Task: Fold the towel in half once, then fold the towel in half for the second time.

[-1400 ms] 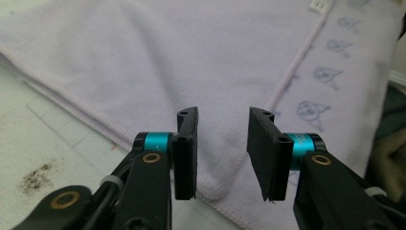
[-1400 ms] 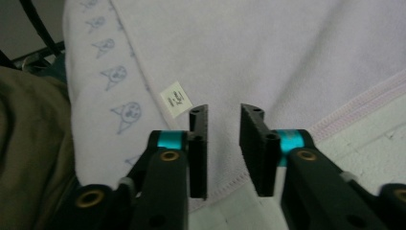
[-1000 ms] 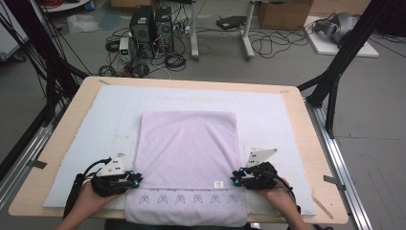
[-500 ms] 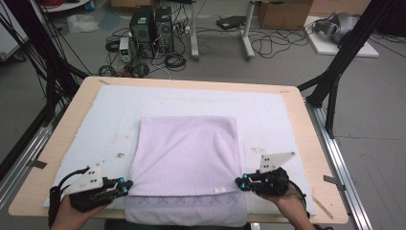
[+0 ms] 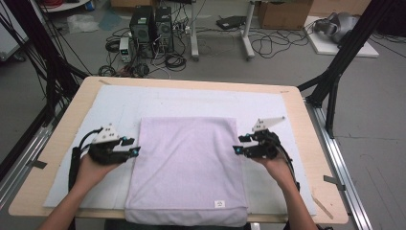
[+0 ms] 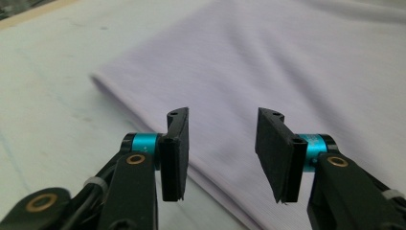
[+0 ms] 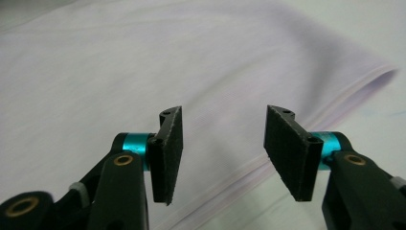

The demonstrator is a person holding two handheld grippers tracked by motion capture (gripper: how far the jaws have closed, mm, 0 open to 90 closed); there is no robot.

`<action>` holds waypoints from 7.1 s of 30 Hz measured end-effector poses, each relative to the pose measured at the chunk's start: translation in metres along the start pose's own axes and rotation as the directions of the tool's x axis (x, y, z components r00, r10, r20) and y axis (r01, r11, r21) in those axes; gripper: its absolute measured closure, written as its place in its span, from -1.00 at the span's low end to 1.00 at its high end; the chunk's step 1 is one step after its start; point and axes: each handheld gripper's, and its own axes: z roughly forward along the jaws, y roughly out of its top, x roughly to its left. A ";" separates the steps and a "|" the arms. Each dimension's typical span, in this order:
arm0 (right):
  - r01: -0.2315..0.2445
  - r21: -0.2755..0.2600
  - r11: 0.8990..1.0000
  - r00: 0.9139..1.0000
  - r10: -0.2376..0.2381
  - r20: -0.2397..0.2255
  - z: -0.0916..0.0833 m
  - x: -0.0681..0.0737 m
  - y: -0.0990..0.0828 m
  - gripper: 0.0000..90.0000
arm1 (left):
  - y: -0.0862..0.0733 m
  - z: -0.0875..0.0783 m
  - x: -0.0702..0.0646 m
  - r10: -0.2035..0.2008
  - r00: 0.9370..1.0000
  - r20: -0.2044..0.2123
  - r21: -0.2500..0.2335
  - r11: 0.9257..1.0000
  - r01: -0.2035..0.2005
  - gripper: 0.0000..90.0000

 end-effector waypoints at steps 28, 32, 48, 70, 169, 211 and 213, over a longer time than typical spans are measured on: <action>-0.028 -0.011 1.000 0.975 0.029 0.222 0.033 -0.083 0.079 0.92 | 0.105 0.059 0.075 -0.073 0.973 -0.219 -0.036 0.997 0.067 0.89; -0.008 -0.065 0.998 0.958 0.026 0.287 0.007 -0.091 0.111 0.65 | 0.136 0.050 0.084 -0.046 0.952 -0.301 -0.071 0.997 0.025 0.64; -0.056 0.051 0.997 0.989 0.048 0.139 0.020 -0.056 0.059 -0.10 | 0.051 0.042 0.053 -0.060 0.992 -0.109 -0.007 0.998 0.059 0.06; 0.090 0.060 0.994 0.996 -0.089 -0.023 0.013 0.047 -0.026 0.01 | -0.032 -0.012 -0.036 0.063 0.992 0.114 0.021 0.998 -0.066 0.19; -0.006 -0.082 0.997 0.999 0.008 0.032 0.003 0.022 -0.031 -0.43 | -0.024 -0.008 -0.030 0.014 0.998 0.061 -0.057 0.998 -0.011 -0.02; -0.050 -0.053 0.997 0.992 0.055 0.114 0.017 -0.071 0.059 -0.48 | 0.072 0.034 0.068 -0.060 0.998 -0.012 -0.023 0.998 0.059 0.08; -0.049 -0.052 0.997 0.990 0.055 0.127 0.023 -0.077 0.060 -0.47 | 0.073 0.042 0.072 -0.058 0.997 -0.041 -0.020 0.998 0.058 0.10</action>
